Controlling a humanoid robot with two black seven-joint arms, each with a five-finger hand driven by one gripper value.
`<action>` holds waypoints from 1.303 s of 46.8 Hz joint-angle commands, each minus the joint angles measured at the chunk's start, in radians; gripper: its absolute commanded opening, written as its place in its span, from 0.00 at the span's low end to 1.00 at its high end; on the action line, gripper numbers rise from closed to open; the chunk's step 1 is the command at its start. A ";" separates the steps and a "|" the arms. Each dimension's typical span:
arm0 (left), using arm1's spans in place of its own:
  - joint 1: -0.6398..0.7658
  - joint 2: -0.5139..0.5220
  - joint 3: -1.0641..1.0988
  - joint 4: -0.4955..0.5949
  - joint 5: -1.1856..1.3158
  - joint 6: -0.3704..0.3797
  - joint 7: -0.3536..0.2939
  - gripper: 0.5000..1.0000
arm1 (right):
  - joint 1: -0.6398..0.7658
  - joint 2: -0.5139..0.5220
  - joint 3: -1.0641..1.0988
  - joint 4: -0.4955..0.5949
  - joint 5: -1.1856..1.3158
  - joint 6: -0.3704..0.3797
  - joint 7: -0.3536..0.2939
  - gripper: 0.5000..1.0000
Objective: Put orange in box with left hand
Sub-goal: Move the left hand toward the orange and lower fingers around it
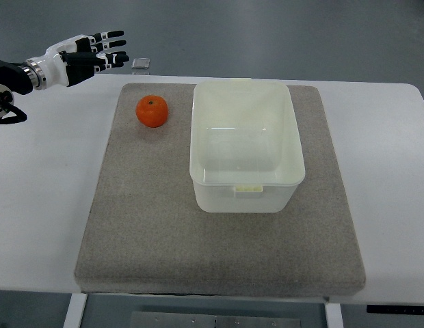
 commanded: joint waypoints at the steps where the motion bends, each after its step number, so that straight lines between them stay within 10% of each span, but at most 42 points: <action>1: 0.004 0.009 0.000 -0.043 0.110 0.000 -0.061 0.99 | 0.000 0.000 0.000 0.000 -0.001 0.000 0.000 0.85; 21: -0.052 0.023 0.101 -0.111 0.501 0.019 -0.137 0.99 | 0.000 0.000 0.000 0.000 0.000 0.000 0.000 0.85; 41: -0.125 0.017 0.365 -0.127 0.742 0.221 -0.283 0.99 | 0.000 0.000 0.000 0.000 0.000 0.000 0.000 0.85; 61: -0.112 0.003 0.378 -0.167 1.062 0.393 -0.288 0.98 | 0.000 0.000 0.000 0.000 0.000 0.000 0.000 0.85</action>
